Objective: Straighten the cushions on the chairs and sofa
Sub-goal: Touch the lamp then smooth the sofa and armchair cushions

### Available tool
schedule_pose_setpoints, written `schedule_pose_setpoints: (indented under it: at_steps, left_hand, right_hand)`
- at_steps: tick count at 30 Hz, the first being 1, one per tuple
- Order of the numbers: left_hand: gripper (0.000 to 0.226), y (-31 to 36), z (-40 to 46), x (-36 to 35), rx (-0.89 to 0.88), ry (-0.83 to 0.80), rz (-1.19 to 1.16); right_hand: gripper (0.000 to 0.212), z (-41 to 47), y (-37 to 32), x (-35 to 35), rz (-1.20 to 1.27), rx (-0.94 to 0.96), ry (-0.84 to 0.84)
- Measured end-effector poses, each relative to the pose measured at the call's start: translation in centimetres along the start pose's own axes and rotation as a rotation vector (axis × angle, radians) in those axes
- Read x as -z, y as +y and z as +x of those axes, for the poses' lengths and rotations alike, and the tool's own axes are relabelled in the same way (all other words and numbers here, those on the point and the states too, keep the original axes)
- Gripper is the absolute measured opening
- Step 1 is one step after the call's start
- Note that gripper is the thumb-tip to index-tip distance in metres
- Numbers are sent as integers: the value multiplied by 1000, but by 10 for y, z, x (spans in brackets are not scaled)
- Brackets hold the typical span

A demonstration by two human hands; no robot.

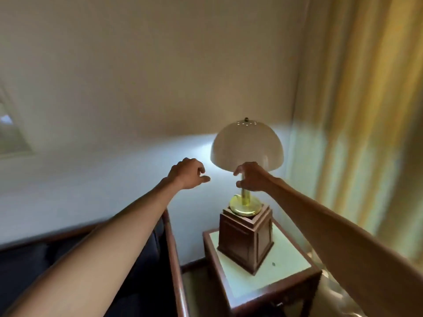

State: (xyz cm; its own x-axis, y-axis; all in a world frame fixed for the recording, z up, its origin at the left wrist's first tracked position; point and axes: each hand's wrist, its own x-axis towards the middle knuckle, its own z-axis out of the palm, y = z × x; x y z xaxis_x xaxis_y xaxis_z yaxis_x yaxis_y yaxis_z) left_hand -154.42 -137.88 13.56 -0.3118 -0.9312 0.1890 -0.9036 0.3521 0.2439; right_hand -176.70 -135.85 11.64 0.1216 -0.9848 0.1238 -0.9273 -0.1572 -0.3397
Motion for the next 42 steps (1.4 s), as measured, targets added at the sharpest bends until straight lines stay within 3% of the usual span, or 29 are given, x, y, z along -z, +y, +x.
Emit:
schedule_pose_setpoints:
  at_steps: [6, 11, 19, 25, 30, 37, 42]
  left_hand:
    - [38, -175, -60, 51, 258, 42, 36]
    - [38, -292, -84, 42, 411, 6, 43]
    - [36, -476, -45, -17, 533, -121, 12]
    - [55, -584, -34, -85, 585, -241, 23]
    - [74, -655, -26, -151, 579, -384, 65]
    - [120, -735, -3, -231, 489, -632, 195]
    - [136, -763, -7, -266, 466, -652, 242]
  right_hand:
    - [38, 84, -164, -72, 37, 220, -92]
    - [39, 143, -248, -151, 80, 331, -209]
    - [40, 278, -317, -301, 86, 342, -393]
    - [43, 341, -342, -415, 29, 257, -571]
    - [78, 368, -337, -502, -60, 232, -643]
    - [128, 385, -326, -599, -363, 298, -669]
    - [148, 386, -311, -636, -465, 295, -676]
